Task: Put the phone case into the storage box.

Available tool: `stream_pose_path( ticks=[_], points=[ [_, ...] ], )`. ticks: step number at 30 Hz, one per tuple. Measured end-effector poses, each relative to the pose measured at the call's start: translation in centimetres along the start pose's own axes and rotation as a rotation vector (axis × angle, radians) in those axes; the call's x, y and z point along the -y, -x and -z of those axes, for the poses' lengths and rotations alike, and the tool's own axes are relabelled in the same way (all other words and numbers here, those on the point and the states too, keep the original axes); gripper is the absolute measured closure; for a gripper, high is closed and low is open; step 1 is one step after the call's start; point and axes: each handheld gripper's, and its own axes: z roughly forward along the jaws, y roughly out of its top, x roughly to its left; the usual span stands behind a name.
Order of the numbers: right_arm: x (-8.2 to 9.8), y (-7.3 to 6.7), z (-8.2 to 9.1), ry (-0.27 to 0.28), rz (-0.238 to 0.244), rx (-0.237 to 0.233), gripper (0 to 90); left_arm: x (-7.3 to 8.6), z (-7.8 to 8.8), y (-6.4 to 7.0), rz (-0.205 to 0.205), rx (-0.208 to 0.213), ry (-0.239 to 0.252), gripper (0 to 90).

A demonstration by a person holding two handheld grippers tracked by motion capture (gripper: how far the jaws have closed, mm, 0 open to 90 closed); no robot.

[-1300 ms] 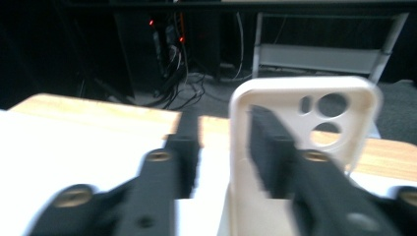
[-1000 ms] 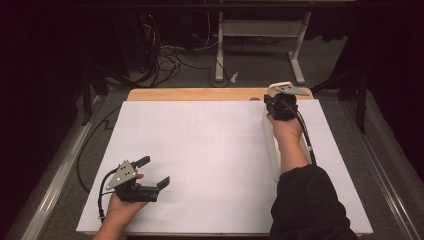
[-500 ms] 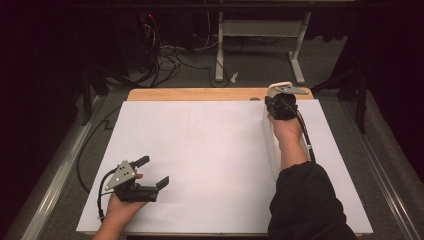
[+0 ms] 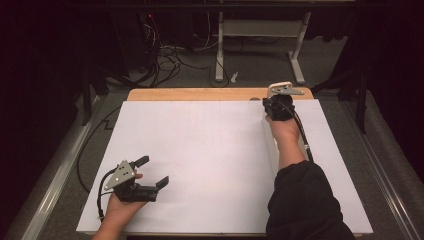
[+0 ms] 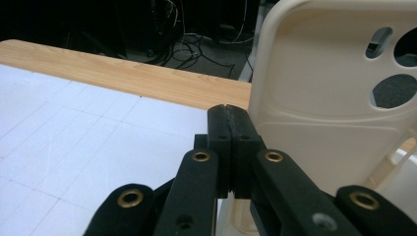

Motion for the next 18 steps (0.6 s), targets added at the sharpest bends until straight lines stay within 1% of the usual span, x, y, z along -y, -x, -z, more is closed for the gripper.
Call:
stream_pose_path(
  ticks=[4,7,11,18],
  points=[
    [0.03,0.08,-0.13,-0.009,0.0,0.005,90.0,0.01,-0.02,0.0,-0.002,0.001,-0.001,0.6],
    [-0.02,0.13,-0.29,-0.018,0.011,0.009,90.0,0.03,-0.03,-0.03,-0.001,0.0,-0.002,0.6],
    [-0.38,0.09,-0.36,-0.016,0.017,0.029,90.0,0.03,-0.06,-0.01,-0.002,0.0,-0.003,0.6],
    [-0.73,0.19,-0.55,-0.012,0.016,0.044,90.0,0.03,0.0,-0.04,-0.002,0.0,-0.003,0.6]
  ],
)
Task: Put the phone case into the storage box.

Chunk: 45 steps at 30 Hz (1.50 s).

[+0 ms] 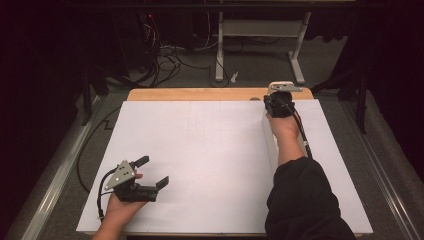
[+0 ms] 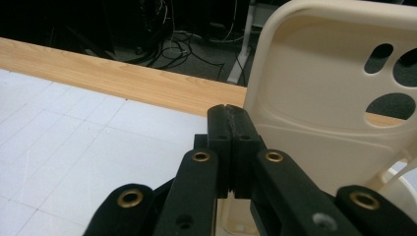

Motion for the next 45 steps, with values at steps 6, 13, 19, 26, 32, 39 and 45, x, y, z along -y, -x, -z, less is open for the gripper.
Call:
stream_pose_path(
  ticks=[6,13,19,26,32,39,45],
  points=[
    [-0.1,0.1,-0.2,0.002,0.004,0.01,90.0,0.0,0.0,0.0,-0.001,0.0,-0.002,0.6],
    [-0.1,0.2,-0.4,0.004,0.0,0.012,90.0,0.0,0.0,0.0,0.0,0.0,-0.003,0.6],
    [-0.1,0.2,-0.3,0.005,0.0,0.001,90.0,0.0,0.0,0.0,-0.001,-0.001,-0.003,0.6],
    [-0.4,0.1,0.4,0.026,-0.001,-0.02,90.0,0.1,-0.1,0.0,-0.003,0.0,-0.01,0.6],
    [-0.6,0.0,1.4,0.043,0.0,-0.035,90.0,0.1,-0.2,0.1,-0.005,0.0,-0.011,0.6],
    [-0.6,-0.1,2.5,0.055,-0.004,-0.055,90.0,0.0,-0.2,0.2,-0.007,-0.004,-0.017,0.6],
    [-0.2,0.0,3.4,0.058,-0.012,-0.067,90.0,0.1,-0.3,0.1,-0.007,-0.005,-0.026,0.6]
  ],
)
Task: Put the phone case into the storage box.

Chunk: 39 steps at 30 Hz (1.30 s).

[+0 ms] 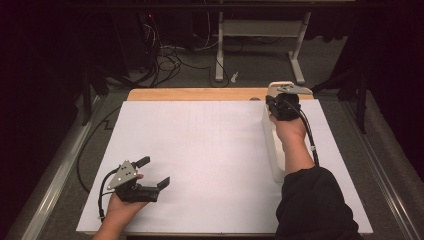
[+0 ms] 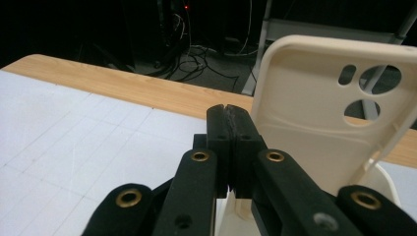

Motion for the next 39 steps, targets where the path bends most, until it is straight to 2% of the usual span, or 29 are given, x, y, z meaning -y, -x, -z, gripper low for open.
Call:
stream_pose_path(
  ticks=[6,11,18,24,31,39],
  points=[
    [0.7,0.0,1.1,0.004,-0.005,-0.01,87.9,-0.1,0.1,0.0,-0.002,-0.006,0.001,0.6],
    [1.2,0.0,2.1,0.011,-0.007,-0.022,82.9,0.0,0.0,0.0,-0.001,-0.008,-0.005,0.6],
    [1.6,0.3,3.8,0.038,-0.044,-0.051,66.4,0.0,0.0,-0.2,0.004,-0.013,-0.011,0.6],
    [1.7,0.5,5.2,0.05,-0.048,-0.062,50.7,0.0,0.0,-0.2,0.004,-0.018,-0.021,0.6],
    [2.0,0.3,7.3,0.068,-0.03,-0.064,32.8,0.0,0.0,-0.2,0.004,-0.023,-0.022,0.6],
    [2.3,-0.2,9.5,0.09,-0.006,-0.065,19.6,-0.1,0.1,-0.1,-0.001,-0.022,-0.018,0.6]
  ],
)
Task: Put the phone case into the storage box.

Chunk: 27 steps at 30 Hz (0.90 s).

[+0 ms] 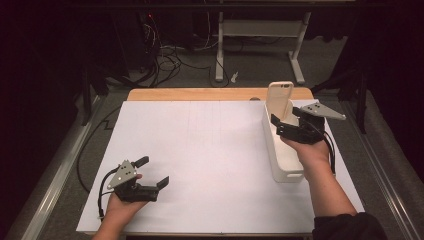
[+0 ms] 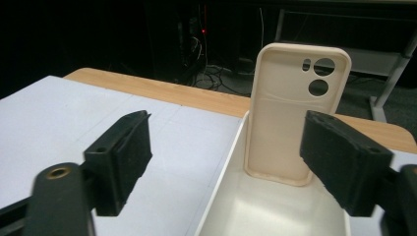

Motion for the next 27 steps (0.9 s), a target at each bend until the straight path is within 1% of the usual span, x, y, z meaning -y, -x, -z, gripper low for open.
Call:
stream_pose_path(
  ticks=[5,11,13,14,19,20,21,24,27],
  points=[
    [0.1,-0.5,1.5,0.019,0.025,-0.001,15.0,0.0,0.1,0.0,0.002,-0.002,0.0,0.6],
    [1.1,-0.6,2.9,0.016,0.049,-0.008,8.4,0.0,0.1,0.0,0.001,-0.004,-0.001,0.6],
    [1.6,-0.6,3.4,0.012,0.058,-0.012,6.8,0.0,0.2,0.0,0.0,-0.008,0.001,0.6],
    [2.0,-0.6,3.7,0.018,0.056,-0.019,5.8,-0.1,0.2,0.0,0.0,-0.007,0.001,0.5],
    [3.5,-0.5,5.0,0.021,0.067,-0.022,2.4,0.0,0.2,0.0,0.003,-0.006,-0.003,0.4],
    [4.1,-0.4,5.4,0.025,0.06,-0.028,0.5,0.0,0.2,0.0,0.003,-0.005,-0.004,0.3],
    [4.1,-0.4,5.4,0.025,0.06,-0.028,0.5,-0.1,0.2,0.0,0.002,-0.006,-0.004,0.3],
    [4.9,-0.3,6.2,0.036,0.054,-0.041,0.1,-0.1,0.2,0.0,0.002,-0.006,-0.002,0.3],
    [5.8,-0.4,6.9,0.035,0.082,-0.039,0.0,-0.1,0.2,0.0,0.002,-0.007,-0.002,0.3]
  ],
)
